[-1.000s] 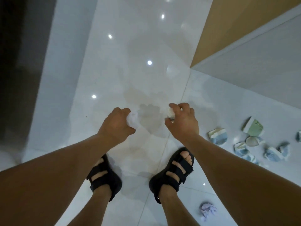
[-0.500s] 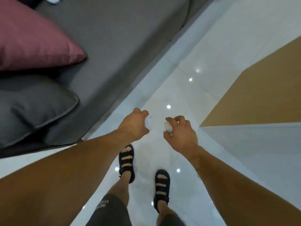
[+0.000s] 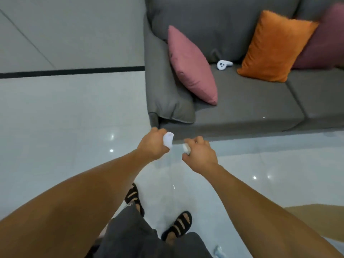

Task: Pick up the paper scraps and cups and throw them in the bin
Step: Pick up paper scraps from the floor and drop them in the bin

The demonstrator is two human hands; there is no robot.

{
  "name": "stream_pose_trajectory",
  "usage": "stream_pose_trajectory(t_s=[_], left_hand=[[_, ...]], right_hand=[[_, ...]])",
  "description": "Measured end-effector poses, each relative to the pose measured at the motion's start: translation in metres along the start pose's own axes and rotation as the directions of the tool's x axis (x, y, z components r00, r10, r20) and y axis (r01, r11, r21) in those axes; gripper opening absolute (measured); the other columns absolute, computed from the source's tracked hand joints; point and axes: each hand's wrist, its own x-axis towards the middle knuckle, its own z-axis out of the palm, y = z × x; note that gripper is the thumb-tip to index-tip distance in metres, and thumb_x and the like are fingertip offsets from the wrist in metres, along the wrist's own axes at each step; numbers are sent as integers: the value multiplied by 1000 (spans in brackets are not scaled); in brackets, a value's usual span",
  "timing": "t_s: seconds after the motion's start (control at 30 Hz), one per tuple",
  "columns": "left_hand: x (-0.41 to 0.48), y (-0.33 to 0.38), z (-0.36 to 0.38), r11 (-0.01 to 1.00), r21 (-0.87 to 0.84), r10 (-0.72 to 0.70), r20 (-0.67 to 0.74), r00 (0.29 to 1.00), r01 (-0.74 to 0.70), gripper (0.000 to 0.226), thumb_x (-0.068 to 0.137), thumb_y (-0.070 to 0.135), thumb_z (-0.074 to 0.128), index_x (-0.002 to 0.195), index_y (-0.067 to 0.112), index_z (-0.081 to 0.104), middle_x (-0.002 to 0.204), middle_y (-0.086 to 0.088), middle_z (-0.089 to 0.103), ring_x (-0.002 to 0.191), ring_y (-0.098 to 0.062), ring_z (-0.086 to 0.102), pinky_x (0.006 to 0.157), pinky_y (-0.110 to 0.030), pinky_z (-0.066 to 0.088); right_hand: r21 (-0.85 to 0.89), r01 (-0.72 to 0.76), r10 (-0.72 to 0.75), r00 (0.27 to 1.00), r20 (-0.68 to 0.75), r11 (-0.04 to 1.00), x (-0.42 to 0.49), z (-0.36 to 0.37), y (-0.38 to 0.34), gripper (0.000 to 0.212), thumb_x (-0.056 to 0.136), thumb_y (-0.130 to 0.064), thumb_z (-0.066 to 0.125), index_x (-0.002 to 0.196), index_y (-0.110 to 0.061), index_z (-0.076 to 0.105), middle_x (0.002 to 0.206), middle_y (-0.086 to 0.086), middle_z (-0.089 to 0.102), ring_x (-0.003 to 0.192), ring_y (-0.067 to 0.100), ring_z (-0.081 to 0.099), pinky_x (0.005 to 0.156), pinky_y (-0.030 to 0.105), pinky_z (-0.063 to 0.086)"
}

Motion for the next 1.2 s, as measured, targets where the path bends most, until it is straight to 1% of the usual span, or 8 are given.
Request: stream_pose_trajectory(t_s=[0.1, 0.2, 0.3, 0.47, 0.8, 1.0, 1.1, 1.2], left_hand=[[-37, -61, -63, 985, -62, -162, -69, 984, 158, 35, 76, 24, 69, 107, 13, 56, 103, -8, 50, 86, -28, 56, 69, -29, 42], [-77, -138, -120, 948, -131, -309, -154, 939, 290, 27, 71, 21, 69, 93, 16, 54, 94, -5, 50, 80, -26, 57, 62, -27, 37], [-115, -221, -168, 888, -222, -449, -233, 863, 402, 18, 74, 24, 66, 81, 21, 49, 90, -6, 53, 78, -26, 60, 61, -28, 40], [-170, -339, -228, 773, -334, -630, -307, 713, 540, 23, 74, 21, 68, 86, 18, 49, 91, -6, 48, 78, -25, 55, 62, -28, 39], [-217, -484, -306, 641, -422, -765, -281, 580, 641, 19, 70, 19, 57, 61, 25, 40, 77, -4, 50, 66, -20, 54, 53, -24, 38], [-199, -571, -366, 575, -456, -818, -334, 468, 679, 16, 77, 24, 58, 70, 24, 44, 83, -5, 54, 66, -18, 56, 50, -25, 40], [-186, -612, -405, 526, -498, -847, -376, 375, 689, 15, 81, 28, 56, 70, 23, 48, 82, -7, 58, 68, -20, 61, 57, -29, 51], [-177, -649, -435, 474, -506, -874, -368, 317, 721, 14, 83, 31, 56, 76, 22, 49, 85, -6, 58, 73, -21, 61, 59, -27, 47]], right_hand=[[-63, 153, -149, 987, 52, 986, 13, -11, -77, 53, 89, -35, 53, 140, -32, 41, 134, 1, 39, 121, 26, 38, 88, 37, 45], [-139, 299, -291, 954, 72, 944, 31, -14, -162, 55, 89, -37, 52, 142, -32, 40, 135, 1, 39, 122, 26, 38, 90, 38, 45], [-181, 438, -426, 899, 100, 881, 49, -6, -258, 55, 90, -38, 52, 142, -32, 39, 135, 0, 40, 122, 24, 39, 87, 37, 47], [-197, 628, -613, 778, 137, 753, 65, 16, -416, 55, 90, -40, 53, 142, -32, 40, 136, 1, 40, 119, 23, 43, 87, 35, 46], [-255, 804, -755, 593, 280, 537, 99, 58, -623, 58, 90, -40, 53, 144, -31, 36, 137, 2, 39, 120, 24, 42, 89, 36, 46], [-250, 869, -810, 491, 322, 427, 164, 76, -736, 58, 89, -39, 54, 144, -29, 37, 137, 3, 40, 120, 24, 41, 90, 36, 48], [-236, 899, -845, 431, 316, 370, 200, 78, -802, 57, 89, -39, 54, 144, -30, 38, 136, 2, 40, 119, 23, 42, 88, 35, 47], [-224, 925, -865, 370, 338, 308, 230, 79, -868, 57, 89, -40, 53, 144, -30, 38, 135, 1, 40, 118, 23, 42, 87, 35, 47]])
